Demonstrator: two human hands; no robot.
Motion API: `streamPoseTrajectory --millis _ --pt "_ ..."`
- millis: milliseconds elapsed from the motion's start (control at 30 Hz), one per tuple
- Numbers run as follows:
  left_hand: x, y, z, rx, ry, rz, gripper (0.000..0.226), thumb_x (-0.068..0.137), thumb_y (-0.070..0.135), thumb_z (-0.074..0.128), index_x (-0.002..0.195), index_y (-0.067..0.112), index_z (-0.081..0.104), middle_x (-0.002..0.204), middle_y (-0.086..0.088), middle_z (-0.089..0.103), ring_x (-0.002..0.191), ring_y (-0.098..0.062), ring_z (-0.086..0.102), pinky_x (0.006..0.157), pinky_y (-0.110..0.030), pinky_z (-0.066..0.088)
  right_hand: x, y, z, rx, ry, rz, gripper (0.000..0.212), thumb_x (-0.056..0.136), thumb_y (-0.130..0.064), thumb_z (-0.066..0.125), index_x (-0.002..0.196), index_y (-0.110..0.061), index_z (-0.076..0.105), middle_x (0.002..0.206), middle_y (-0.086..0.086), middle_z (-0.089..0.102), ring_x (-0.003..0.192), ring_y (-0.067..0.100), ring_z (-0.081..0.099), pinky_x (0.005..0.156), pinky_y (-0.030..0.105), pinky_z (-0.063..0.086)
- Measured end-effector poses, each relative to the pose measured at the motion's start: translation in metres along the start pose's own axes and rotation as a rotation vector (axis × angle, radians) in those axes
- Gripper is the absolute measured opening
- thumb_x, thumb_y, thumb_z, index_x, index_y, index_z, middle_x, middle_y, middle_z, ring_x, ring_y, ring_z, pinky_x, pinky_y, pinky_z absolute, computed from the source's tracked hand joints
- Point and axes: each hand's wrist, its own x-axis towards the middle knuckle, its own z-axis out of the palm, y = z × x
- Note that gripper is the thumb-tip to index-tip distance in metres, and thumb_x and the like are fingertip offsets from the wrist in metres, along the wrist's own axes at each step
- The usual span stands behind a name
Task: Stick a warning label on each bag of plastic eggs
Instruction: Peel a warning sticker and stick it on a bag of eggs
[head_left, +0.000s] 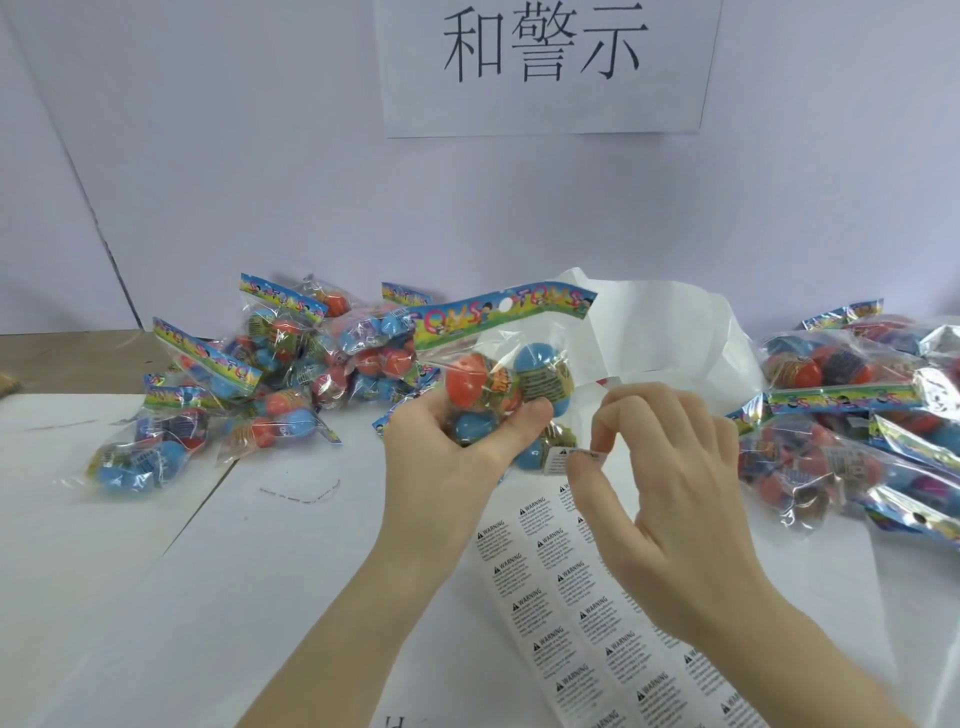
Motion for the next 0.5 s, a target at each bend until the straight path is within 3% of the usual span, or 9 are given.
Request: streamPoseTrajectory --millis 367,500 --pt "-0.0010 0.0008 -0.0011 -0.025 -0.016 -0.045 0.018 0.071 0.006 0.076 0.063 0.022 0.074 0.063 0.005 0.072 0.057 -0.006 0.063 0.054 -0.014 0.049 -0.0005 -0.0015 0.0012 -0.010 -0.008 0.086 0.024 0.080 -0.045 0.042 0.085 -0.023 0.049 0.088 -0.011 0.052 0.089 0.008 0.041 0.073 0.029 0.021" --pt "-0.0015 0.0043 -0.0012 -0.101 -0.030 -0.097 0.007 0.059 0.025 0.075 0.061 0.032 0.075 0.061 0.008 0.070 0.058 -0.004 0.062 0.056 -0.013 0.048 0.0001 -0.0003 -0.0018 0.189 -0.102 0.247 0.035 0.072 -0.063 0.040 0.094 -0.036 0.044 0.095 -0.022 0.051 0.094 -0.002 0.044 0.086 0.015 0.025"
